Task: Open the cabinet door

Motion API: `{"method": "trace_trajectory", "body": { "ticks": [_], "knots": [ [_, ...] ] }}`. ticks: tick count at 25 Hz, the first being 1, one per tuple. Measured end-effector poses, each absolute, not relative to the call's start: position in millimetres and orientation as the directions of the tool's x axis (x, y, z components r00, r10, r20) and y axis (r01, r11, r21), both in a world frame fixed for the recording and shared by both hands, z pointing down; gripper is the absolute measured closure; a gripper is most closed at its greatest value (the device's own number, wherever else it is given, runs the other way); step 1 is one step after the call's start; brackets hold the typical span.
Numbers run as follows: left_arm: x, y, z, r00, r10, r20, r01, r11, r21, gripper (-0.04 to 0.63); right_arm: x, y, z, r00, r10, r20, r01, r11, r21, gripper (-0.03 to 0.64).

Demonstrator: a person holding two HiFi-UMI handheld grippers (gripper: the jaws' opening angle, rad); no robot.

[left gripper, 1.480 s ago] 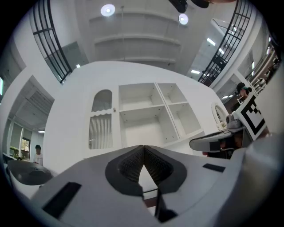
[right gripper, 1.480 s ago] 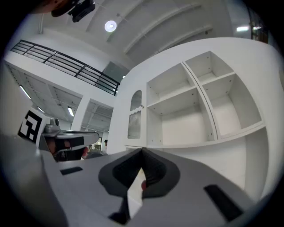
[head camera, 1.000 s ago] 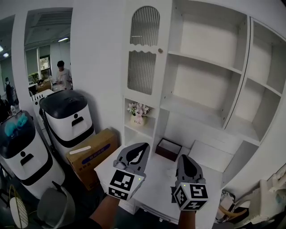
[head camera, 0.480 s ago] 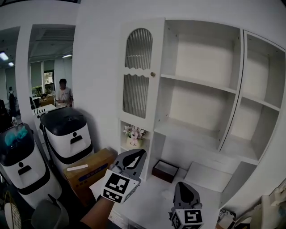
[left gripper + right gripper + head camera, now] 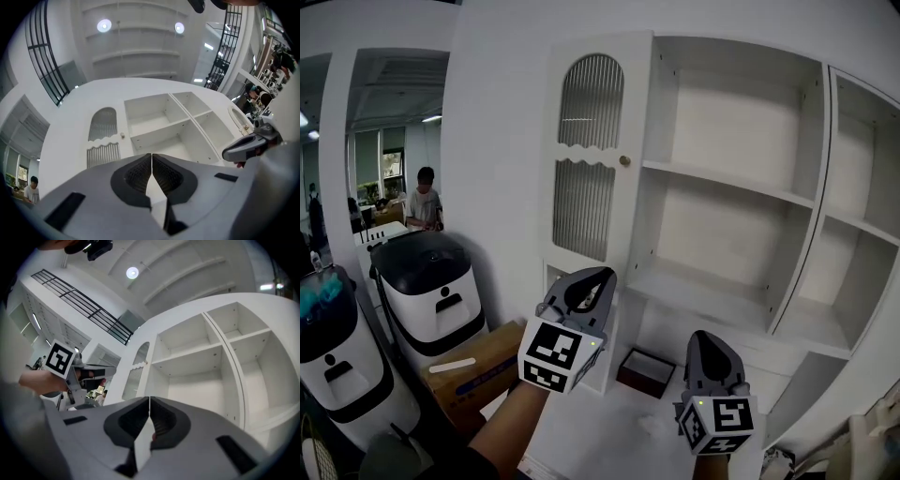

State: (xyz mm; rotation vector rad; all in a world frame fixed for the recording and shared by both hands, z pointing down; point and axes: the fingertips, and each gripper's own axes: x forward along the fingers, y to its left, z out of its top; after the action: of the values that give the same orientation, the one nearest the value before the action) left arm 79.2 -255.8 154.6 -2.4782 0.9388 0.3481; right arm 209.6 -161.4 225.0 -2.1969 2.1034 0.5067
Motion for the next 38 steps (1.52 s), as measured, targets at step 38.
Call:
{"method": "trace_trajectory", "body": {
  "ticks": [38],
  "knots": [
    [144, -438, -5, 0.719, -0.558, -0.414, -0.695, -0.578, -0.427, 0.443, 233, -271, 153, -0.008, -0.942, -0.337, -0.959, -0.088, 0.27, 0.529]
  ]
}}
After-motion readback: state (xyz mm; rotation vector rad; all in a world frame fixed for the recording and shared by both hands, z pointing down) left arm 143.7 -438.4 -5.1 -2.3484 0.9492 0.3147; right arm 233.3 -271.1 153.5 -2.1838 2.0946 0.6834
